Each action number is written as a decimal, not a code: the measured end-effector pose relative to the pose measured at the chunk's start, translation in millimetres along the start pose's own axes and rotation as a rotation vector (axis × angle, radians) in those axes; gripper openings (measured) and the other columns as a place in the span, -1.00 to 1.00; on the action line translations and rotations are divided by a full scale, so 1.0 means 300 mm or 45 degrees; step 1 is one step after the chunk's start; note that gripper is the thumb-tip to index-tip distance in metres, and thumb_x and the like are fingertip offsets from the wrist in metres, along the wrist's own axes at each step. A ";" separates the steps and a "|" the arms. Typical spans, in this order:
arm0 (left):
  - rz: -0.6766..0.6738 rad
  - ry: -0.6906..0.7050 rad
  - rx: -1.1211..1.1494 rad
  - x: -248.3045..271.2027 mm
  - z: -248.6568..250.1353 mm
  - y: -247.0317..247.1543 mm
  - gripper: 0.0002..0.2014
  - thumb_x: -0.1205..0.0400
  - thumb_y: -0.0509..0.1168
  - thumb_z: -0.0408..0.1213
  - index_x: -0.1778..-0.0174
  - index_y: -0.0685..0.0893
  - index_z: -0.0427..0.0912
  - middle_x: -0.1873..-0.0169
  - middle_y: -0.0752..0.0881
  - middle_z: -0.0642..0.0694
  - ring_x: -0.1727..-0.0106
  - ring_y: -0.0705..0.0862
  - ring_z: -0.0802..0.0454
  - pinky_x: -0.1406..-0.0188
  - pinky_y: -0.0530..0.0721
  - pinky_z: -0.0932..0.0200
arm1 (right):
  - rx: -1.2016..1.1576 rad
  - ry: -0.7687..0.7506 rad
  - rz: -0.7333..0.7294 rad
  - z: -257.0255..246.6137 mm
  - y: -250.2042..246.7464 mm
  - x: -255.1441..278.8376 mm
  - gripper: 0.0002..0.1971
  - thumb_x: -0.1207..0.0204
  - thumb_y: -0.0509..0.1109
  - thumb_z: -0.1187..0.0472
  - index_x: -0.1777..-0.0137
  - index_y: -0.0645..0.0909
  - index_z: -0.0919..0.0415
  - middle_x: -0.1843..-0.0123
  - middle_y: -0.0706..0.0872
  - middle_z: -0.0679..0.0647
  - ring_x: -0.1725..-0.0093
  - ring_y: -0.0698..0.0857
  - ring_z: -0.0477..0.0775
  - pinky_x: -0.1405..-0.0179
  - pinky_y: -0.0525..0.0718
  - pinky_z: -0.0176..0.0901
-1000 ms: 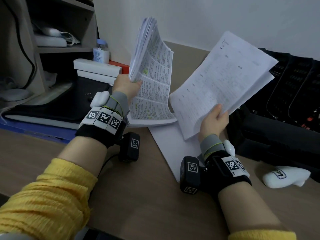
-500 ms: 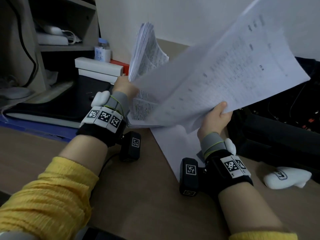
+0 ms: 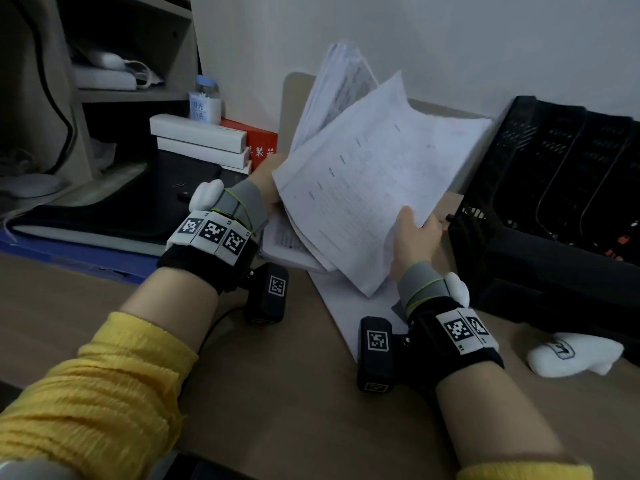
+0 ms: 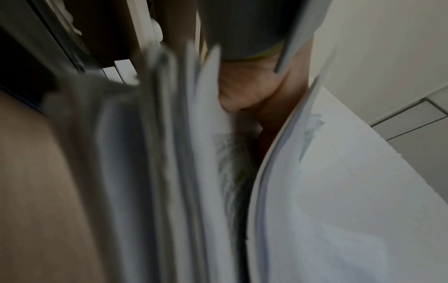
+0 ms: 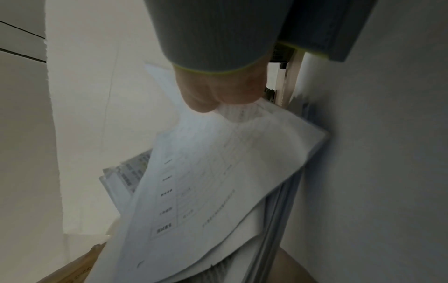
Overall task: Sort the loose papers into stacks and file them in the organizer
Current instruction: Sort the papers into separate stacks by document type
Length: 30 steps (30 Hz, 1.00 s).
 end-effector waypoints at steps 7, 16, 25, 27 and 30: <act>-0.049 -0.013 0.270 0.050 -0.003 0.028 -0.73 -0.78 0.02 -0.42 0.06 0.62 -0.18 0.48 0.66 -0.06 0.31 0.49 0.04 0.32 0.50 0.22 | -0.109 0.153 -0.005 0.036 -0.027 0.001 -0.91 -0.58 0.28 0.24 0.11 0.56 0.05 0.19 0.67 -0.12 0.20 0.65 -0.10 0.25 0.60 -0.25; -0.037 0.194 -0.339 0.033 0.058 0.022 -0.59 -0.68 0.14 -0.59 -0.48 0.45 -0.49 -0.41 0.54 -0.40 -0.44 0.52 -0.29 -0.49 0.47 0.01 | -0.293 -0.097 0.151 -0.027 -0.072 0.009 -0.83 -0.52 0.27 0.37 0.03 0.65 0.15 0.18 0.75 -0.07 0.26 0.71 -0.19 0.28 0.65 -0.42; 0.205 0.109 -0.104 0.045 0.055 -0.054 -0.75 -0.59 0.41 -0.34 -0.17 0.72 -0.30 0.03 0.73 -0.17 -0.02 0.69 -0.10 -0.12 0.70 -0.01 | -0.138 -0.087 0.095 -0.019 -0.077 0.001 -0.86 -0.52 0.25 0.43 0.09 0.57 0.19 0.26 0.64 -0.06 0.35 0.61 -0.19 0.54 0.53 -0.58; 0.233 0.131 -0.101 0.052 0.071 -0.063 -0.70 -0.57 0.43 -0.30 -0.22 0.72 -0.26 -0.02 0.75 -0.13 -0.09 0.72 -0.12 -0.21 0.70 -0.05 | -0.091 -0.061 0.072 -0.015 -0.073 -0.002 -0.82 -0.51 0.24 0.43 0.21 0.53 0.14 0.30 0.61 -0.06 0.37 0.58 -0.16 0.57 0.53 -0.56; 0.211 0.146 -0.112 0.053 0.084 -0.067 -0.71 -0.55 0.47 -0.24 -0.16 0.74 -0.21 -0.02 0.76 -0.13 -0.10 0.74 -0.12 -0.20 0.72 -0.05 | -0.103 -0.053 0.042 -0.009 -0.066 -0.006 -0.81 -0.50 0.25 0.41 0.24 0.52 0.11 0.29 0.61 -0.06 0.35 0.59 -0.15 0.44 0.59 -0.43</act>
Point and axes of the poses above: each hand's wrist, its own x-axis away from the middle knuckle, its own y-axis out of the palm, z = x × y, the point moved 9 cm from there along -x, towards the middle knuckle
